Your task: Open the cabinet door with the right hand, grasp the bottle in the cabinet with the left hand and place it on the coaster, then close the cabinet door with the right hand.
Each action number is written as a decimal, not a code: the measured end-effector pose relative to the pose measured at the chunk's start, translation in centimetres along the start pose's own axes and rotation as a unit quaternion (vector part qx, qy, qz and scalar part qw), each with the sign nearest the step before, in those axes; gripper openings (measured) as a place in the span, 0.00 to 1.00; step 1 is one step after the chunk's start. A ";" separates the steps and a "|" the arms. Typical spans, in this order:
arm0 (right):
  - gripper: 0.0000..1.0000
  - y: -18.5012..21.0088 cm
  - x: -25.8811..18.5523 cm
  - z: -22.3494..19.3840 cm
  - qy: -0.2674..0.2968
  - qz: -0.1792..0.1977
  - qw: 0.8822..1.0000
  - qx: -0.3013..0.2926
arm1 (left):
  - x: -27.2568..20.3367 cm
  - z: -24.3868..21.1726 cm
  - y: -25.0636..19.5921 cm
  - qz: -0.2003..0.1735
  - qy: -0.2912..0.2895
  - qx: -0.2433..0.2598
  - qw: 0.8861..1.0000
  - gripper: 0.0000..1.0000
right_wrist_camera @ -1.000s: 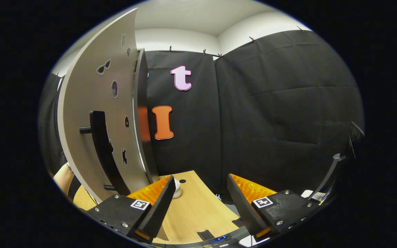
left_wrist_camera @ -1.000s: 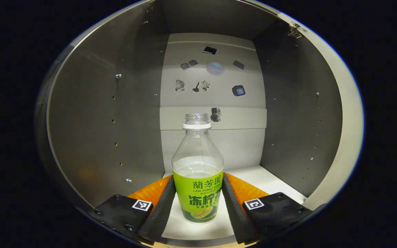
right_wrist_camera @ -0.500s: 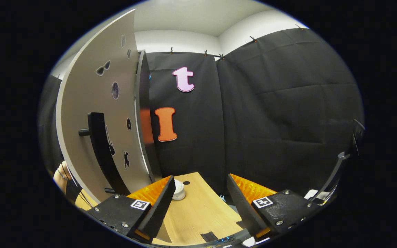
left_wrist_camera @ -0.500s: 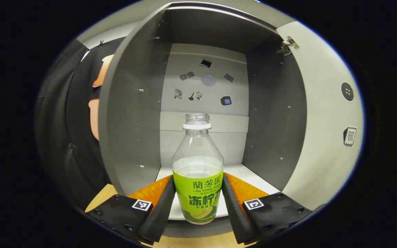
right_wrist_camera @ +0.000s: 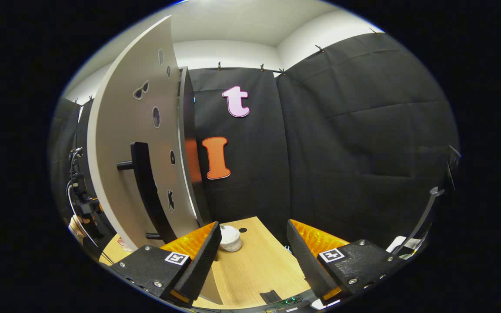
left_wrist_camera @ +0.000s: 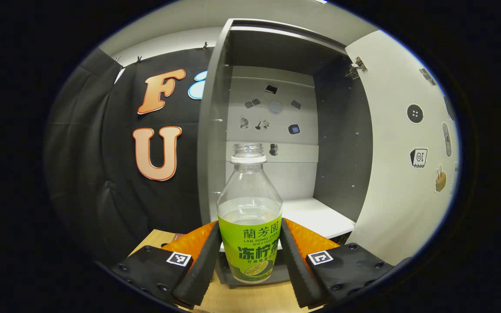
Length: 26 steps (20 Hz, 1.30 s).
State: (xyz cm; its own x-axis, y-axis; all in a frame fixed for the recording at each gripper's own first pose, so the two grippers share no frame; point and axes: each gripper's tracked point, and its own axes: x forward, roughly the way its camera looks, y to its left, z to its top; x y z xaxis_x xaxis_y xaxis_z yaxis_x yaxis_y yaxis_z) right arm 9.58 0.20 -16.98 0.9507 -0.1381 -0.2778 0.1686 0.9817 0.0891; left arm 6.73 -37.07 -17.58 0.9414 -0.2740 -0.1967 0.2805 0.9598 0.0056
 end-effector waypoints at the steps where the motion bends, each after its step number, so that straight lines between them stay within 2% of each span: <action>1: 0.93 0.1 -0.1 0.1 -0.001 0.001 1.000 0.000 | -0.7 -0.5 0.6 0.003 0.000 0.000 1.000 0.84; 7: 0.93 1.1 -0.4 0.3 -0.006 0.009 1.000 0.003 | -4.7 -5.7 4.7 0.027 0.023 -0.016 0.999 0.82; 8: 0.93 1.3 -0.4 0.3 -0.006 0.010 1.000 0.005 | -5.2 -6.4 5.5 0.033 0.021 -0.015 0.999 0.80; 11: 0.93 1.7 -0.3 0.6 -0.010 0.013 1.000 0.008 | -6.7 -9.6 8.0 0.054 0.029 0.005 0.998 0.82; 12: 0.99 2.0 -0.1 0.6 -0.011 0.013 1.000 0.010 | -7.2 -11.0 8.8 0.059 0.034 0.010 0.998 0.84; 13: 0.99 2.1 0.0 0.6 -0.011 0.014 1.000 0.012 | -7.7 -12.3 9.5 0.061 0.039 0.009 0.997 0.82; 14: 0.93 2.1 0.1 0.6 -0.010 0.013 1.000 0.013 | -8.2 -13.4 10.0 0.061 0.041 0.005 0.997 0.82; 16: 0.93 2.3 0.3 0.5 -0.007 0.011 1.000 0.013 | -9.1 -16.0 10.9 0.068 0.050 0.000 0.996 0.82; 17: 0.99 2.2 0.4 0.4 -0.005 0.009 1.000 0.011 | -9.5 -17.4 11.3 0.070 0.055 0.001 0.996 0.82; 18: 0.99 2.2 0.4 0.3 -0.003 0.007 1.000 0.008 | -10.0 -18.7 11.6 0.073 0.059 0.006 0.996 0.82; 19: 0.93 2.2 0.5 0.2 0.000 0.005 1.000 0.005 | -10.5 -20.0 11.9 0.075 0.062 0.011 0.995 0.82; 24: 0.93 2.7 1.1 -0.1 0.016 0.002 1.000 0.005 | -11.8 -25.8 12.7 0.086 0.082 0.006 0.993 0.84; 26: 0.93 2.8 1.1 -0.2 0.022 0.002 1.000 0.007 | -11.9 -27.8 13.0 0.091 0.087 0.006 0.992 0.82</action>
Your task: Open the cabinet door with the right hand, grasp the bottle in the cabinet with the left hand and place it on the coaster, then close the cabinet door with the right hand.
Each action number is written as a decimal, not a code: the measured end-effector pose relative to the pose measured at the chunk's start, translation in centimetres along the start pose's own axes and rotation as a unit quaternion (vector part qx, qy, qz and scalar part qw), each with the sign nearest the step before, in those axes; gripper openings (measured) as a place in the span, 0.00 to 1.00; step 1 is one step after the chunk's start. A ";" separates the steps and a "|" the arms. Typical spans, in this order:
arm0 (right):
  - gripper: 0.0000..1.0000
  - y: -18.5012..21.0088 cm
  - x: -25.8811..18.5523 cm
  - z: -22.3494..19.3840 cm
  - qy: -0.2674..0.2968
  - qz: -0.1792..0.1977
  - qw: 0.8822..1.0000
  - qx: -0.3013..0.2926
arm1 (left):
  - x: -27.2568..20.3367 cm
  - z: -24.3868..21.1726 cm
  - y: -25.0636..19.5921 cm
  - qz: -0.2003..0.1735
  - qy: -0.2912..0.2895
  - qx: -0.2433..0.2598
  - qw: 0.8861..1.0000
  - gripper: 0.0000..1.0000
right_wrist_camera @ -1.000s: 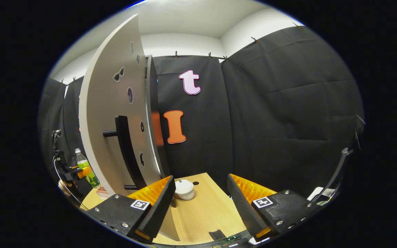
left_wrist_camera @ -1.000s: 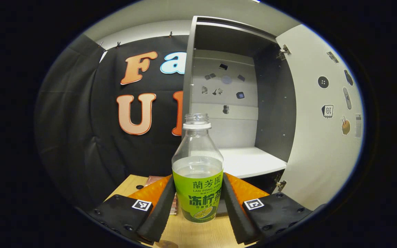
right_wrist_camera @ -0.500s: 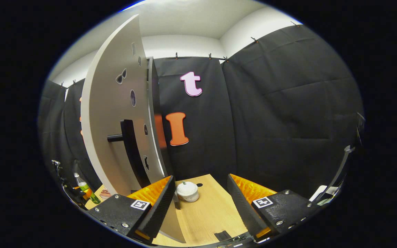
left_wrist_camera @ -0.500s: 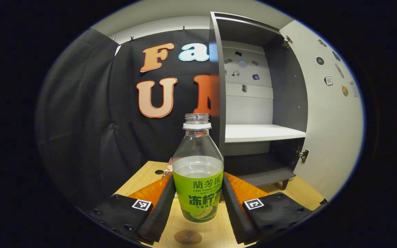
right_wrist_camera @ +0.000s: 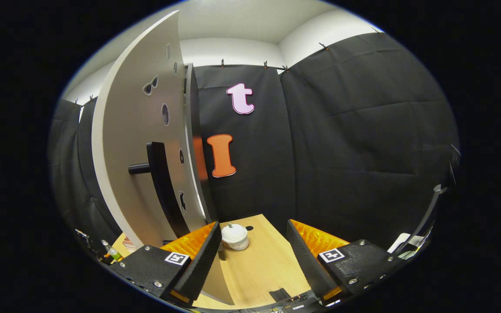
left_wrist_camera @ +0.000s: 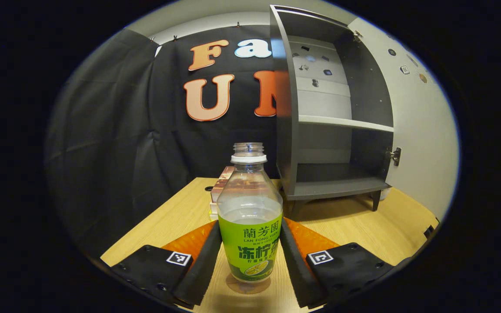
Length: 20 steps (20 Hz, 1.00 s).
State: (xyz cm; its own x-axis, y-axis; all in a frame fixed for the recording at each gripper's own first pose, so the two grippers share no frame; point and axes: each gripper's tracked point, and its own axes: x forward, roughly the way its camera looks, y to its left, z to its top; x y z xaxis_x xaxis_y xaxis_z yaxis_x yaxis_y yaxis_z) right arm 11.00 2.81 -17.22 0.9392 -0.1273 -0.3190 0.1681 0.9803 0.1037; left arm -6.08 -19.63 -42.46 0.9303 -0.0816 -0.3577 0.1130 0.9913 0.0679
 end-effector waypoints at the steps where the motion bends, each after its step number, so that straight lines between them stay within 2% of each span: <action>1: 0.93 0.0 0.0 0.0 0.002 0.000 1.000 0.003 | 0.1 -1.1 0.1 0.003 0.004 0.003 1.000 0.84; 2: 0.99 0.0 0.0 0.1 0.005 0.000 1.000 0.008 | 0.2 -1.9 0.3 0.007 0.006 0.005 1.000 0.82; 3: 0.99 -0.2 -0.1 0.2 0.006 -0.002 1.000 0.013 | 0.1 -2.7 0.3 0.009 0.009 0.004 1.000 0.82; 4: 0.93 -0.4 -0.1 0.4 0.004 -0.006 1.000 0.016 | -0.1 -3.4 0.4 0.011 0.012 0.001 1.000 0.82; 6: 0.93 -0.9 -0.1 0.7 0.002 -0.015 1.000 0.018 | -0.1 -4.8 0.4 0.011 0.021 -0.008 1.000 0.82; 7: 0.99 -1.0 -0.1 0.9 0.001 -0.018 1.000 0.016 | -0.1 -5.4 0.5 0.014 0.023 -0.009 1.000 0.84; 8: 0.99 -1.0 -0.1 0.9 0.001 -0.019 1.000 0.013 | -0.2 -5.8 0.5 0.016 0.025 -0.006 1.000 0.82; 9: 0.93 -1.0 -0.1 0.9 0.001 -0.020 1.000 0.011 | -0.3 -5.5 0.3 0.013 0.011 -0.002 1.000 0.82; 13: 0.93 -0.8 -0.1 0.8 0.003 -0.019 1.000 0.011 | -0.5 -5.9 -0.2 0.012 0.012 0.018 1.000 0.82; 19: 0.93 -0.1 -0.1 0.5 0.005 -0.010 1.000 0.008 | -1.5 -6.4 0.3 0.023 0.022 0.009 0.999 0.82; 20: 0.93 0.0 -0.1 0.5 0.006 -0.007 1.000 0.006 | -1.6 -6.6 0.5 0.026 0.026 0.012 0.999 0.84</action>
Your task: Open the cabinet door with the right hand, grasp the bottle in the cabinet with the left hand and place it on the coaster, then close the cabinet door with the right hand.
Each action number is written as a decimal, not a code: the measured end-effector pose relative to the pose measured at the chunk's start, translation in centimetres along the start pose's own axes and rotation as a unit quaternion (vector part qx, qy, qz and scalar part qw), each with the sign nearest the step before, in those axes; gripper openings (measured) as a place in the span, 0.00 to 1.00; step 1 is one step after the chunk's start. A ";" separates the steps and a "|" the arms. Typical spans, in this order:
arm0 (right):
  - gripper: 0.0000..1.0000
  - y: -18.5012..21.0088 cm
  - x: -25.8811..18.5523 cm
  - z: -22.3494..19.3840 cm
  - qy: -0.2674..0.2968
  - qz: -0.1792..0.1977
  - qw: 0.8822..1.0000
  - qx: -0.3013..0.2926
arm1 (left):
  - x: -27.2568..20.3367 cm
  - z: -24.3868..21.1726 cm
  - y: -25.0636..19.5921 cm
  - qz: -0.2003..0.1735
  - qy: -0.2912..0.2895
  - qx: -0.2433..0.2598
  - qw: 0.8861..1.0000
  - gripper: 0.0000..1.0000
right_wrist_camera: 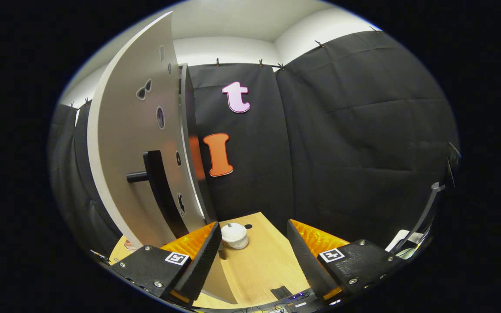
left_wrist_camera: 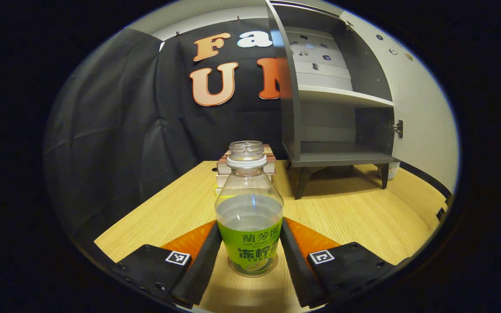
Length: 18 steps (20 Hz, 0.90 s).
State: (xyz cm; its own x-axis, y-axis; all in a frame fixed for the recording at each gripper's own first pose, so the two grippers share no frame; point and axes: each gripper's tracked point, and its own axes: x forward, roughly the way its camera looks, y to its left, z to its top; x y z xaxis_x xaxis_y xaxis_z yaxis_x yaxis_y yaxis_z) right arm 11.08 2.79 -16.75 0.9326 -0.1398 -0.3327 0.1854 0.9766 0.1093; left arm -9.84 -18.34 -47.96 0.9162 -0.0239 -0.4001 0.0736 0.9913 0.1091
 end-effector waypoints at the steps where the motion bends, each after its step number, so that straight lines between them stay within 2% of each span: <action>1: 0.93 0.2 0.0 -0.1 0.001 0.002 1.000 -0.002 | -0.1 -0.1 0.1 0.002 0.002 0.004 1.000 0.84; 7: 0.93 0.3 -0.1 -0.1 -0.001 0.003 1.000 -0.011 | -0.9 0.3 0.1 0.002 0.004 0.007 1.000 0.88; 9: 0.93 0.5 -0.1 -0.1 -0.002 0.007 1.000 -0.018 | -1.3 0.7 0.2 0.002 0.002 0.001 1.000 0.95; 11: 0.92 1.0 0.0 -0.1 -0.001 0.014 1.000 -0.024 | -1.9 1.5 0.1 0.000 -0.002 -0.008 1.000 0.97; 12: 0.99 1.2 0.0 -0.1 -0.001 0.019 1.000 -0.024 | -2.3 2.0 0.2 0.000 -0.004 -0.010 1.000 0.97; 14: 0.99 1.6 0.0 -0.2 -0.001 0.028 0.999 -0.023 | -3.5 3.2 0.3 -0.001 -0.009 -0.019 1.000 0.97; 16: 0.99 2.0 0.0 -0.3 -0.002 0.038 0.999 -0.023 | -4.6 4.6 0.3 -0.006 -0.013 -0.027 1.000 0.97; 17: 0.89 2.2 -0.1 -0.3 -0.003 0.042 0.999 -0.023 | -5.2 5.3 0.1 -0.013 -0.014 -0.032 0.999 0.97; 18: 0.89 2.5 -0.2 -0.3 -0.004 0.047 0.999 -0.024 | -5.9 6.3 -0.1 -0.022 -0.018 -0.037 0.999 0.97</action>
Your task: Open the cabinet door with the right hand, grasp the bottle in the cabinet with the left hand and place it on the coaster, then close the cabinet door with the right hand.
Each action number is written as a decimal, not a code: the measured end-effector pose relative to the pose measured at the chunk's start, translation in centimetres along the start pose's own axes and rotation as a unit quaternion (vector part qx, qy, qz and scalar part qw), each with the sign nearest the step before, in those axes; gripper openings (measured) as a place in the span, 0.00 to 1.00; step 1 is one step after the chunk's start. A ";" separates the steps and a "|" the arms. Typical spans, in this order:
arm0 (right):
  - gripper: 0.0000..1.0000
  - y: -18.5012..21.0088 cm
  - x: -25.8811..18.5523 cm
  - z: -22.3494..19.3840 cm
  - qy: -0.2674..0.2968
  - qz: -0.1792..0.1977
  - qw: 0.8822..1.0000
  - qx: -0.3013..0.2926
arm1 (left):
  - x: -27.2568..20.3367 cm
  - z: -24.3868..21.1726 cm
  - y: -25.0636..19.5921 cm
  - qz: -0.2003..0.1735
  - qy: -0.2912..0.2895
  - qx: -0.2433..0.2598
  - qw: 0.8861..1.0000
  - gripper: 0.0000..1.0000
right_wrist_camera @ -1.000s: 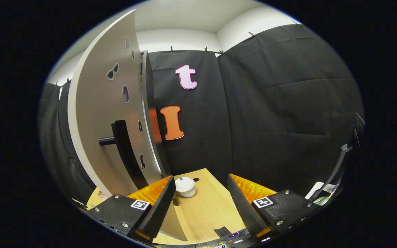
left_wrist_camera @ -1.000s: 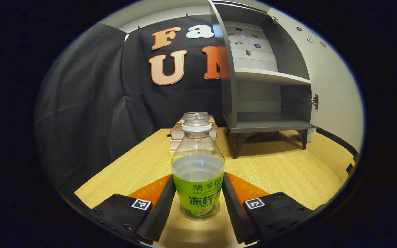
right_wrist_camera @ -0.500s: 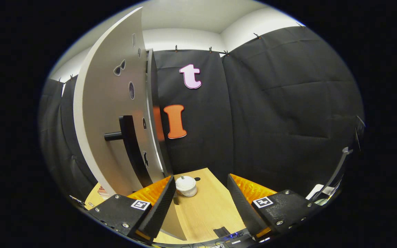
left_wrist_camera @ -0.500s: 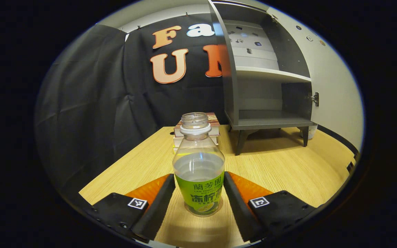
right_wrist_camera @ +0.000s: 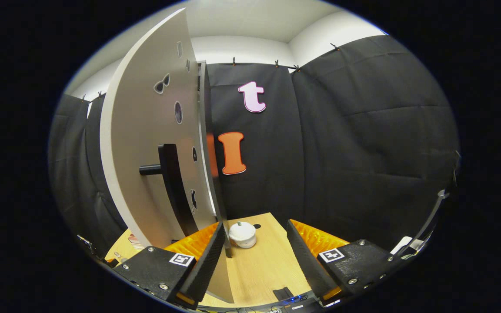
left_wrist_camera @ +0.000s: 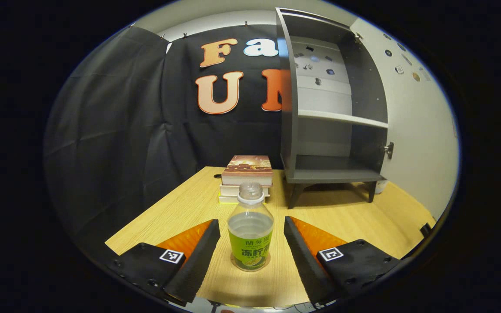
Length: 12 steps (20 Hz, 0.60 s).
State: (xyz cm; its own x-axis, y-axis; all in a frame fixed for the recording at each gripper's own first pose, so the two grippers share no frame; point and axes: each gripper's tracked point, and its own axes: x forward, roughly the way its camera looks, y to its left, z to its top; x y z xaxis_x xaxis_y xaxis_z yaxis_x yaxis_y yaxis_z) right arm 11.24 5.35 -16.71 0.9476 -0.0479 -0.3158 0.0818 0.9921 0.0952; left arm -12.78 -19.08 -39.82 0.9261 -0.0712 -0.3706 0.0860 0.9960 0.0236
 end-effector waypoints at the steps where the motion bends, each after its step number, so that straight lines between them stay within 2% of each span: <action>1: 0.89 0.4 0.0 0.0 0.000 0.005 1.000 0.000 | -0.7 1.2 -0.2 -0.007 -0.005 -0.003 1.000 0.97; 4: 0.88 1.9 -0.2 -0.2 0.001 0.026 1.000 -0.002 | -2.6 5.4 0.6 -0.004 -0.023 0.003 1.000 0.97; 5: 0.96 2.6 -0.3 -0.3 0.000 0.033 0.999 -0.004 | -3.3 6.8 1.2 0.002 -0.029 0.005 1.000 0.97; 8: 0.96 4.5 -0.5 -0.4 -0.002 0.057 0.998 -0.005 | -4.6 10.7 2.3 0.008 -0.043 -0.002 0.999 0.96; 9: 0.86 5.0 -0.6 -0.6 -0.003 0.062 0.998 -0.006 | -5.0 11.6 2.5 0.008 -0.043 -0.002 0.999 0.96; 10: 0.95 5.4 -0.6 -0.6 -0.005 0.066 0.998 -0.008 | -5.3 12.7 2.9 0.009 -0.046 -0.001 0.999 0.95; 12: 0.95 6.1 -0.8 -0.7 -0.006 0.071 0.997 -0.010 | -5.7 14.4 3.0 0.003 -0.048 -0.004 0.999 0.95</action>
State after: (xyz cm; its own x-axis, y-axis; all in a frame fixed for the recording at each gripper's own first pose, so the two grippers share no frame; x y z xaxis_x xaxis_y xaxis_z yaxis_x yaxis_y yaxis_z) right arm 10.81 11.50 -16.51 0.9529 0.0913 -0.2892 -0.0588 0.9911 0.1192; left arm -12.54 -16.47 -24.30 0.9576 -0.0696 -0.2794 0.0777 0.9968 0.0182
